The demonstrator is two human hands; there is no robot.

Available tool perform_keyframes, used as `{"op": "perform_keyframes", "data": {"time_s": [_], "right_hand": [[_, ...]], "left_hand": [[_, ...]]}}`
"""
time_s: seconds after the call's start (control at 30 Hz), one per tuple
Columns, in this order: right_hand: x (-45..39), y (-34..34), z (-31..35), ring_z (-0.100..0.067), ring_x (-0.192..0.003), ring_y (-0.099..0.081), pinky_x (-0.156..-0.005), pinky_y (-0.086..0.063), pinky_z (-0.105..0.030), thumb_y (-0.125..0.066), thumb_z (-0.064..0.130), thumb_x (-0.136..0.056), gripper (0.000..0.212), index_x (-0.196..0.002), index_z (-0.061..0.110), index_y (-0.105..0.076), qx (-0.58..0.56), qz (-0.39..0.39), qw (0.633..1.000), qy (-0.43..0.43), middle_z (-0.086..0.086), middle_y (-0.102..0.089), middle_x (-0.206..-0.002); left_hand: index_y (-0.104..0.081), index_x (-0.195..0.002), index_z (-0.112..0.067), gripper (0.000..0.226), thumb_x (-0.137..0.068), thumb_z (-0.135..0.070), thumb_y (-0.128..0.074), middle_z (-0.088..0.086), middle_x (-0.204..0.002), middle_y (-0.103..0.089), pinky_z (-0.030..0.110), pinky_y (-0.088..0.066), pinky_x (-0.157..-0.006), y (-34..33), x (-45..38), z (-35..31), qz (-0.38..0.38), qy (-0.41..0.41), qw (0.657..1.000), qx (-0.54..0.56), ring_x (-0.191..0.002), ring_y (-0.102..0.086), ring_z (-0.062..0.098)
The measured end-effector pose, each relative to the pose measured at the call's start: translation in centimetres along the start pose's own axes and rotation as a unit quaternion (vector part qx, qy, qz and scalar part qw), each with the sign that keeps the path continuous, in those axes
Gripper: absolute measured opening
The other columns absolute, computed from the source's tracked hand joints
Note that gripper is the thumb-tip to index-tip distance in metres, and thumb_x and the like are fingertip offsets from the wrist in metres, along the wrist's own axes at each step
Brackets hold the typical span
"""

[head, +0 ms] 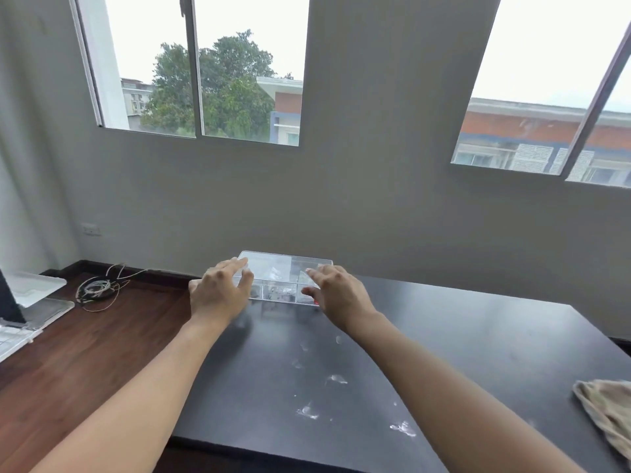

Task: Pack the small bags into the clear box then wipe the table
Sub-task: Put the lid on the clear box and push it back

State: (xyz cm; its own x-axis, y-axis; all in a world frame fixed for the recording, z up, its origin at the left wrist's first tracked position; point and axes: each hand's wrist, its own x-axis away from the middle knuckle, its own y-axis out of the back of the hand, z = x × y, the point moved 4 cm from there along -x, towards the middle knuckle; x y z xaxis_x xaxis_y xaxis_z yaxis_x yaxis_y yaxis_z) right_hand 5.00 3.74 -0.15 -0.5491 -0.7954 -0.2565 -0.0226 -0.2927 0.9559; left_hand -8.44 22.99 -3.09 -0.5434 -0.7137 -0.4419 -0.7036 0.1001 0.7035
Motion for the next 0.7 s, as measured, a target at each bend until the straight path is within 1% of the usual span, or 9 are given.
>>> {"op": "perform_keyframes", "data": {"time_s": [0.07,0.1,0.2,0.3,0.37,0.47,0.57,0.63,0.7], "right_hand": [[0.6,0.8,0.1,-0.03,-0.128,-0.055,-0.101,-0.048,-0.041,-0.055,0.036,-0.104,0.039,-0.137,0.016,-0.061,-0.011,0.004,1.0,-0.007,-0.008,-0.061,-0.135],[1.0,1.4,0.0,-0.031,-0.126,-0.056,-0.101,-0.047,-0.041,-0.054,0.033,-0.104,0.037,-0.136,0.016,-0.061,-0.013,0.007,1.0,-0.01,-0.009,-0.06,-0.135],[2.6,3.2,-1.1,-0.033,-0.123,-0.054,-0.104,-0.043,-0.039,-0.052,0.03,-0.104,0.037,-0.137,0.016,-0.059,-0.01,0.016,1.0,-0.014,-0.01,-0.054,-0.138],[4.9,5.0,-3.7,-0.032,-0.126,-0.054,-0.108,-0.039,-0.037,-0.051,0.031,-0.104,0.04,-0.142,0.019,-0.056,-0.014,0.018,0.999,-0.041,-0.007,-0.048,-0.146],[6.4,6.0,-5.9,-0.032,-0.127,-0.054,-0.11,-0.037,-0.037,-0.051,0.033,-0.104,0.04,-0.143,0.021,-0.055,-0.013,0.028,0.997,-0.072,-0.006,-0.047,-0.147],[9.0,7.4,-9.2,-0.03,-0.127,-0.054,-0.11,-0.038,-0.038,-0.052,0.035,-0.104,0.039,-0.14,0.023,-0.058,-0.007,0.041,0.992,-0.118,-0.006,-0.048,-0.147],[11.8,8.8,-12.3,-0.029,-0.126,-0.055,-0.11,-0.038,-0.038,-0.052,0.036,-0.103,0.038,-0.138,0.023,-0.06,0.002,0.042,0.987,-0.157,-0.005,-0.049,-0.146],[14.2,10.0,-14.7,-0.028,-0.125,-0.055,-0.11,-0.037,-0.038,-0.051,0.036,-0.103,0.037,-0.137,0.023,-0.06,0.011,0.04,0.982,-0.185,-0.006,-0.05,-0.144],[16.1,10.9,-16.7,-0.027,-0.128,-0.053,-0.111,-0.037,-0.039,-0.049,0.037,-0.104,0.037,-0.137,0.025,-0.06,0.016,0.037,0.977,-0.211,-0.005,-0.05,-0.144]], "left_hand": [[-0.064,-0.134,-0.032,0.041,-0.101,-0.043,-0.044,0.003,-0.135,-0.067,0.049,-0.033,-0.102,0.2,0.0,-0.2,0.018,0.009,0.999,-0.028,-0.127,-0.057,0.028],[-0.063,-0.135,-0.032,0.041,-0.101,-0.043,-0.043,0.003,-0.137,-0.066,0.049,-0.032,-0.102,0.3,0.1,-0.3,0.023,0.008,0.999,-0.044,-0.127,-0.055,0.029],[-0.061,-0.137,-0.028,0.042,-0.101,-0.042,-0.045,0.008,-0.152,-0.051,0.051,-0.027,-0.105,0.6,0.4,-1.1,0.014,-0.003,0.996,-0.083,-0.135,-0.048,0.032],[-0.06,-0.137,-0.027,0.044,-0.098,-0.046,-0.052,0.009,-0.152,-0.048,0.053,-0.027,-0.106,0.6,1.3,-3.7,-0.003,-0.048,0.995,-0.09,-0.134,-0.049,0.032],[-0.062,-0.134,-0.027,0.042,-0.097,-0.045,-0.056,0.008,-0.149,-0.051,0.052,-0.026,-0.105,0.1,2.6,-6.5,-0.008,-0.098,0.992,-0.076,-0.133,-0.05,0.03],[-0.064,-0.128,-0.031,0.036,-0.095,-0.044,-0.058,0.004,-0.146,-0.053,0.047,-0.024,-0.104,-1.3,4.8,-11.4,0.014,-0.164,0.986,-0.039,-0.132,-0.051,0.025],[-0.063,-0.124,-0.036,0.037,-0.091,-0.051,-0.054,-0.005,-0.138,-0.058,0.038,-0.023,-0.095,-3.0,7.0,-16.3,0.063,-0.217,0.974,0.009,-0.126,-0.055,0.017],[-0.06,-0.127,-0.036,0.042,-0.09,-0.054,-0.052,-0.009,-0.133,-0.059,0.036,-0.024,-0.091,-4.4,8.8,-19.9,0.105,-0.241,0.964,0.044,-0.123,-0.057,0.014],[-0.057,-0.132,-0.036,0.044,-0.092,-0.053,-0.056,-0.009,-0.132,-0.06,0.036,-0.026,-0.092,-5.5,10.2,-22.9,0.143,-0.249,0.955,0.08,-0.123,-0.057,0.014]]}}
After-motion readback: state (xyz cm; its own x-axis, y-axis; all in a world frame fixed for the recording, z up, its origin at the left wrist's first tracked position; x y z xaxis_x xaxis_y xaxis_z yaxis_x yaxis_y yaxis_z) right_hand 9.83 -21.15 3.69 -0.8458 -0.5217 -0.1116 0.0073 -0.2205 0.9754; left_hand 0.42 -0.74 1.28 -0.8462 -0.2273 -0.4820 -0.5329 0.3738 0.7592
